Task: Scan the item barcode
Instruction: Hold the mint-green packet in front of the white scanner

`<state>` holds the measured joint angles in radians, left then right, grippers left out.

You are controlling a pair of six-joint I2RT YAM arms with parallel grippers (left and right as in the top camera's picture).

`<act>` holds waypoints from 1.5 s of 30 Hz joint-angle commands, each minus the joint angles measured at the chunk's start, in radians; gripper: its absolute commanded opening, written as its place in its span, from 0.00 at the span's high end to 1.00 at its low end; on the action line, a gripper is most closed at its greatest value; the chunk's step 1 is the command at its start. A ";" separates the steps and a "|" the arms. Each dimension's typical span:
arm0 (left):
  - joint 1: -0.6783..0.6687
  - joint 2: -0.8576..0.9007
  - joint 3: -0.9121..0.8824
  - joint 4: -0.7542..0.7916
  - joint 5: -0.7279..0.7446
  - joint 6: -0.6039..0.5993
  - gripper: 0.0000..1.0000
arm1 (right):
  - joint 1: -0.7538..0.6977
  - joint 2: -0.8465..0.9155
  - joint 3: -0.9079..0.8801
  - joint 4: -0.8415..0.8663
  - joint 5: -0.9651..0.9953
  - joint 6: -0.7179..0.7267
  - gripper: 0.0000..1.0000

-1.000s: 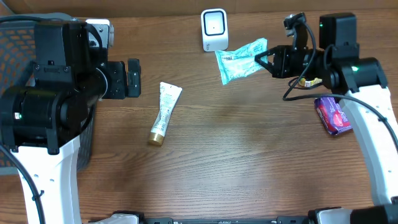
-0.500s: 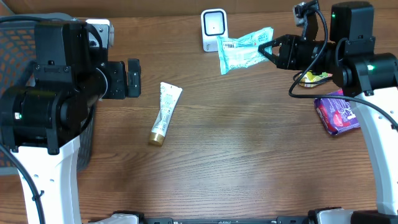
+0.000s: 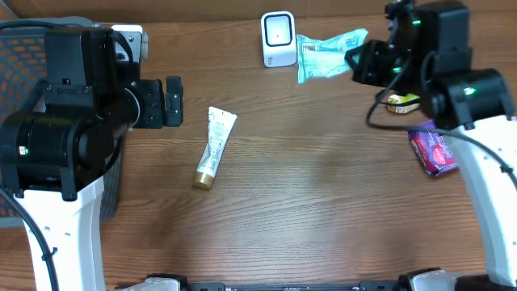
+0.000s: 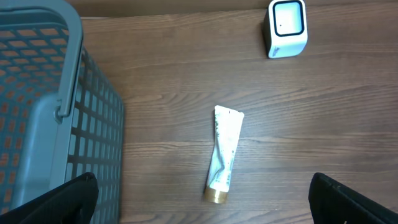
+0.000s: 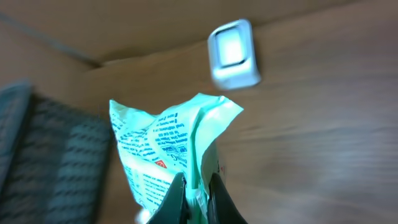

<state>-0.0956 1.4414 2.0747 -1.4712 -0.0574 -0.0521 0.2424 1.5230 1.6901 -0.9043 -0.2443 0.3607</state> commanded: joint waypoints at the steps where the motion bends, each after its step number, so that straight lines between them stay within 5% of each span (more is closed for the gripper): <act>1: 0.005 -0.002 0.008 0.001 -0.002 0.008 0.00 | 0.153 0.037 0.043 0.043 0.543 -0.036 0.96; 4: 0.005 -0.002 0.008 0.002 -0.002 0.008 0.00 | 0.255 0.118 0.043 0.141 0.903 -0.128 0.96; 8: 0.005 -0.002 0.008 0.002 -0.002 0.008 0.00 | 0.339 0.302 0.043 0.483 1.210 -0.545 0.96; 14: 0.005 -0.002 0.008 0.002 -0.002 0.008 0.00 | 0.340 0.507 0.043 0.845 1.208 -1.086 0.96; 24: 0.005 -0.002 0.008 0.002 -0.002 0.008 0.00 | 0.303 0.701 0.043 1.219 1.005 -1.564 0.96; 45: 0.005 -0.002 0.008 0.001 -0.002 0.008 0.00 | 0.286 0.794 0.043 1.349 0.811 -1.625 0.96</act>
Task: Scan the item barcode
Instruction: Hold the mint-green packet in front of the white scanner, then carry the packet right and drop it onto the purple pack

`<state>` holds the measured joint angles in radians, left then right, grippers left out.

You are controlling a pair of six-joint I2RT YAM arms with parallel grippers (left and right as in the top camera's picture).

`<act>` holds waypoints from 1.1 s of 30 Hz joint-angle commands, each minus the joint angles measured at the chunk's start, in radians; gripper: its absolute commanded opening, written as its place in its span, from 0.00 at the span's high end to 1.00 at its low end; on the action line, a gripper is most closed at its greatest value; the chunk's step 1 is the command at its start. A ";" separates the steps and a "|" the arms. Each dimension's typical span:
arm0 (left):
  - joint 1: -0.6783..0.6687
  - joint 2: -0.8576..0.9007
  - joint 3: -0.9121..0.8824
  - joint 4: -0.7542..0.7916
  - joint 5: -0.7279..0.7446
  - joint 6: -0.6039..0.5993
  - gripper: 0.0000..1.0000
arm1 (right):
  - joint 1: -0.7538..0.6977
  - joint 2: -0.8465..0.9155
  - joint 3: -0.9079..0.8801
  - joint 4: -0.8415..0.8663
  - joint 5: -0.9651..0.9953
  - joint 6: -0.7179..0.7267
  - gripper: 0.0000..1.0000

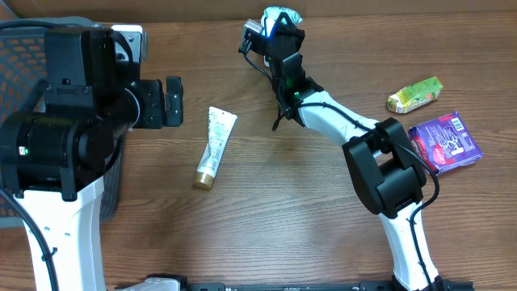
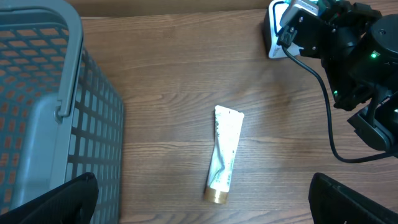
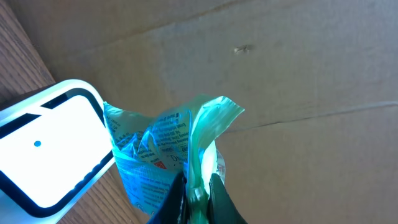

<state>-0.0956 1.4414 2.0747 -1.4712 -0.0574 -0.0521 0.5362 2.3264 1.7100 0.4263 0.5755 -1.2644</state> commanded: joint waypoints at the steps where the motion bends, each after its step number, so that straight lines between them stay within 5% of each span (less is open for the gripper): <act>1: 0.005 -0.002 0.008 0.001 -0.002 0.008 0.00 | -0.008 -0.009 0.023 0.018 -0.009 0.000 0.96; 12: 0.005 -0.002 0.008 0.002 -0.002 0.008 0.01 | 0.000 -0.063 0.023 0.001 0.032 0.187 0.96; 16: 0.005 -0.002 0.008 0.002 -0.002 0.008 0.00 | 0.028 -0.194 0.023 -0.232 0.023 0.321 0.96; 19: 0.005 -0.002 0.008 0.002 -0.002 0.008 0.00 | 0.060 -0.345 0.023 -0.534 -0.046 0.623 0.96; 21: 0.005 -0.002 0.008 0.001 -0.002 0.008 0.00 | 0.053 -0.466 0.023 -0.734 -0.182 1.017 0.96; 23: 0.005 -0.002 0.008 0.001 -0.002 0.008 0.00 | 0.010 -0.570 0.023 -0.887 -0.393 1.236 0.96; 27: 0.005 -0.002 0.008 0.002 -0.002 0.008 0.00 | -0.125 -0.682 0.023 -1.074 -0.691 1.398 0.96; 33: 0.005 -0.002 0.008 0.002 -0.002 0.008 0.00 | -0.454 -0.703 0.009 -1.408 -0.745 1.693 0.96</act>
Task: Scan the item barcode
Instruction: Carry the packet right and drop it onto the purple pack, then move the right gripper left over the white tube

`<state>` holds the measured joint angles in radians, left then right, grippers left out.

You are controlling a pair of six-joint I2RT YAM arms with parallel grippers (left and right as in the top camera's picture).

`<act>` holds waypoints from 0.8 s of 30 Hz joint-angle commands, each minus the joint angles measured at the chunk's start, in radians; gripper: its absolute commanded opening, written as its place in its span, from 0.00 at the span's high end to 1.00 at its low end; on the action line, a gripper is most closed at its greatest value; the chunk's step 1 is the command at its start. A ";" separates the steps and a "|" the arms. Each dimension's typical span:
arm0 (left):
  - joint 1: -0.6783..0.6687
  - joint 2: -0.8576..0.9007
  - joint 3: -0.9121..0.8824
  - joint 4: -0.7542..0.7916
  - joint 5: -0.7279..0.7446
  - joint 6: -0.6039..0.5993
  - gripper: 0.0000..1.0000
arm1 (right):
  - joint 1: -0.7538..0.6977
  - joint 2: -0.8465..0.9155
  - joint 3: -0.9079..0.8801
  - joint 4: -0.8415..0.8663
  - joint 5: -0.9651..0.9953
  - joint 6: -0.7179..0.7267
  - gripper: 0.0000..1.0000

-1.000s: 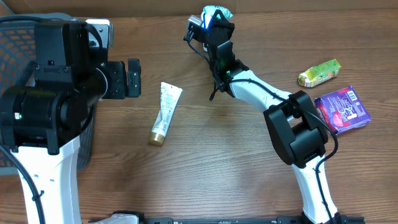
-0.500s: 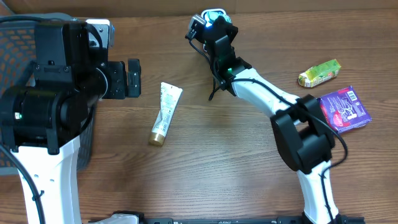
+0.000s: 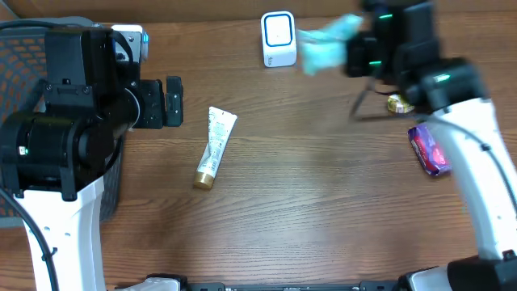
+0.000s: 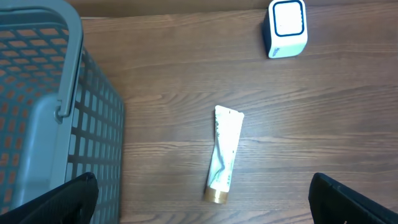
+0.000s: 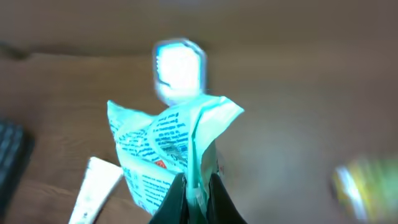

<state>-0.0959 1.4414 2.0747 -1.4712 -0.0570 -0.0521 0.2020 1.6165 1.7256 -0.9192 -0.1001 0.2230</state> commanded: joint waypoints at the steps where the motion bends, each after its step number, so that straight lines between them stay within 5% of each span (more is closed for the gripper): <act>1: 0.006 -0.002 0.008 0.001 -0.003 0.008 0.00 | -0.178 0.016 -0.021 -0.103 -0.065 0.208 0.96; 11: 0.006 -0.002 0.008 0.001 -0.003 0.008 0.00 | -0.502 0.142 -0.309 0.045 -0.032 0.208 0.94; 13: 0.006 -0.002 0.008 0.002 -0.003 0.008 0.00 | -0.523 0.152 -0.311 0.039 -0.060 0.208 0.24; 14: 0.006 -0.002 0.008 0.001 -0.003 0.008 0.00 | -0.529 0.149 -0.306 0.034 -0.091 0.208 0.15; 24: 0.006 -0.002 0.008 0.002 -0.003 0.008 0.00 | -0.425 0.053 -0.075 -0.068 -0.375 0.163 0.08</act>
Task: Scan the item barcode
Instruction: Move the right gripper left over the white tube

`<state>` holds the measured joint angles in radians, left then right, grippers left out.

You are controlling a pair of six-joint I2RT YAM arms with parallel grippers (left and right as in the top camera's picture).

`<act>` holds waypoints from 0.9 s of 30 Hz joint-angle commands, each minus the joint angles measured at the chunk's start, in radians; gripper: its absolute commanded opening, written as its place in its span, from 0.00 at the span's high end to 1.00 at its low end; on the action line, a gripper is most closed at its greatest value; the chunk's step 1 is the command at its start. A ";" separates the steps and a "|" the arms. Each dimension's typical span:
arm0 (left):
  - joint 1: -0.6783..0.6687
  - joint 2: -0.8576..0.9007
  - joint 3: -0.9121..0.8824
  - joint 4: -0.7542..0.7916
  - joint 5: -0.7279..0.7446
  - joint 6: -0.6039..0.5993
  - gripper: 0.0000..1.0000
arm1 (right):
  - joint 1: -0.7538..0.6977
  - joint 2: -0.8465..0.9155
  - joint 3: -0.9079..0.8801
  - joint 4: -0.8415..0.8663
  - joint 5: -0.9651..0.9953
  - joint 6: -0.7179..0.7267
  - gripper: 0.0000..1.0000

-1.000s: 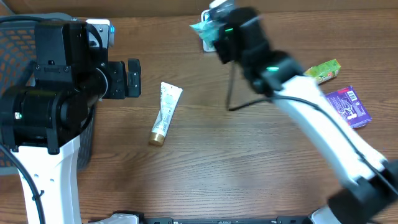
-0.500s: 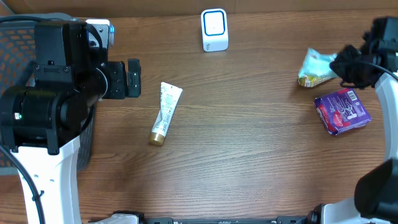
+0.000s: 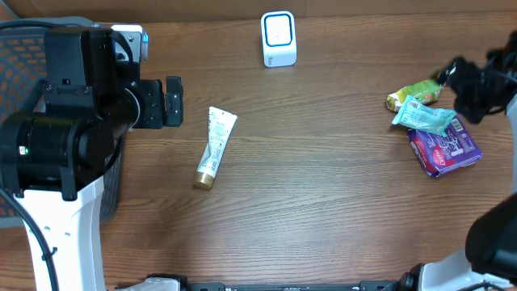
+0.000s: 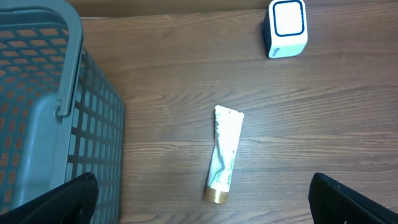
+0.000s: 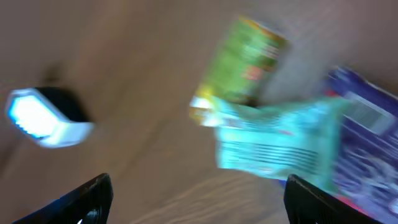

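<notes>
The white barcode scanner [image 3: 279, 38] stands at the back middle of the table and shows blurred in the right wrist view [image 5: 43, 118]. A teal packet [image 3: 424, 117] lies at the far right, resting partly on a purple packet [image 3: 446, 147] and beside a green packet [image 3: 416, 93]. My right gripper [image 3: 464, 85] hangs open just right of the teal packet [image 5: 280, 146], with nothing between its fingers [image 5: 81, 196]. At the left, my left gripper [image 3: 172, 101] is open above the table, clear of everything.
A white tube with a gold cap [image 3: 214, 147] lies left of centre, also in the left wrist view [image 4: 225, 152]. A grey mesh basket [image 4: 37, 106] stands at the left edge. A cardboard wall runs along the back.
My right gripper held the teal packet just right of the scanner. Now it is open at the far right, and the packet lies on the purple packet.
My right gripper first held the teal packet to the right of the scanner. Then it held it up against the scanner's face. After that the packet was off to the scanner's right, and now it lies released among the packets at the right. The left arm stayed still.
</notes>
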<state>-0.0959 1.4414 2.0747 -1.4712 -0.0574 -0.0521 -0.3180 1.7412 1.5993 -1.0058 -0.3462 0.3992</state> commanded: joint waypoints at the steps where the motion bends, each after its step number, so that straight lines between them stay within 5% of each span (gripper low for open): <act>1: 0.006 -0.002 0.008 0.002 -0.002 0.008 0.00 | 0.116 -0.071 0.051 0.026 -0.142 -0.013 0.08; 13: 0.006 -0.002 0.008 0.001 -0.002 0.008 0.00 | 0.751 0.195 0.047 0.290 -0.153 0.032 0.08; 19: 0.006 -0.002 0.008 0.002 -0.002 0.008 0.00 | 0.939 0.358 0.047 0.531 -0.117 0.156 0.11; 27: 0.006 -0.002 0.008 0.002 -0.002 0.008 0.00 | 1.089 0.421 0.048 0.580 0.138 0.178 0.19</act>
<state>-0.0959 1.4414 2.0747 -1.4712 -0.0570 -0.0521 0.7410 2.1559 1.6379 -0.4335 -0.3367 0.5629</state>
